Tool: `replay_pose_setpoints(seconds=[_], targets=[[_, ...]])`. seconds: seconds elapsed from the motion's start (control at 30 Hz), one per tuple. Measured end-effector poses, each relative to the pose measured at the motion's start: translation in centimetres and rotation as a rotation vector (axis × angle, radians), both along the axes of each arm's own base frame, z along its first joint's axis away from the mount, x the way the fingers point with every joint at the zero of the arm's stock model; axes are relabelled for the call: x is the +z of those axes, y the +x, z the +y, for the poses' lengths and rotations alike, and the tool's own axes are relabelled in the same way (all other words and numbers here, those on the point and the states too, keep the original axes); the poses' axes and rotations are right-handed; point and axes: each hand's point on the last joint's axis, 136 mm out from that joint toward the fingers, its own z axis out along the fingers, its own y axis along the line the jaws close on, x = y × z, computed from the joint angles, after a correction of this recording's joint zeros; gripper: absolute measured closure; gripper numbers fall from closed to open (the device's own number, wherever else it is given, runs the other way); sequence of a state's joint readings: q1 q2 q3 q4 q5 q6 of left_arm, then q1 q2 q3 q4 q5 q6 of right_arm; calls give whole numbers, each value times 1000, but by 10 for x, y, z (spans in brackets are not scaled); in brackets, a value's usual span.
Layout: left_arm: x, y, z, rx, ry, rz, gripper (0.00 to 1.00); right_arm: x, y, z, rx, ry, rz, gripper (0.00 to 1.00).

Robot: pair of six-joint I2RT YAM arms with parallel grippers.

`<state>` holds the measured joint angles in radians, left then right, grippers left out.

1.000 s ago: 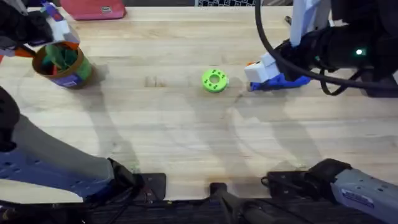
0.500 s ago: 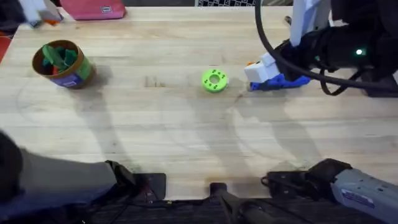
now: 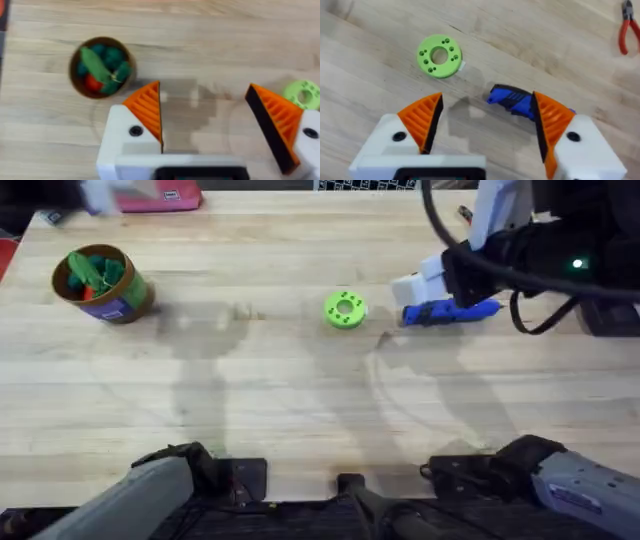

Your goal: Pick up the gripper from the table and insert it into the empty holder that is missing its gripper. Then pick up a screw, insert it into the mounting hole, and use the screwdriver to tighten it. Finally, clean up the table by picking up the vegetable and placing it into the bucket.

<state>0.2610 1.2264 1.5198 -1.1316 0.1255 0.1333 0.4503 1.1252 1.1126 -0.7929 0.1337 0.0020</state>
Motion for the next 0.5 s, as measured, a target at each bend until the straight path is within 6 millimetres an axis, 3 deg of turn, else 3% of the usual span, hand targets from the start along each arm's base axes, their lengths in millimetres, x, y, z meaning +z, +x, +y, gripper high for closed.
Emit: replay_pose_setpoints(seconds=[0.13, 0.33, 0.43, 0.5], targets=[[-32, -17, -39, -86, -43, 57, 14, 0, 0, 0, -68, 53, 16, 8], [-101, -32, -81, -164, -101, 184, 13, -3, -3, -1, -117, 82, 42, 8], [-120, -39, -94, -194, -106, 234, 14, -6, -7, -3, -126, 77, 64, 8], [-122, -40, -99, -205, -101, 238, 14, -7, -9, -4, -129, 75, 72, 7]])
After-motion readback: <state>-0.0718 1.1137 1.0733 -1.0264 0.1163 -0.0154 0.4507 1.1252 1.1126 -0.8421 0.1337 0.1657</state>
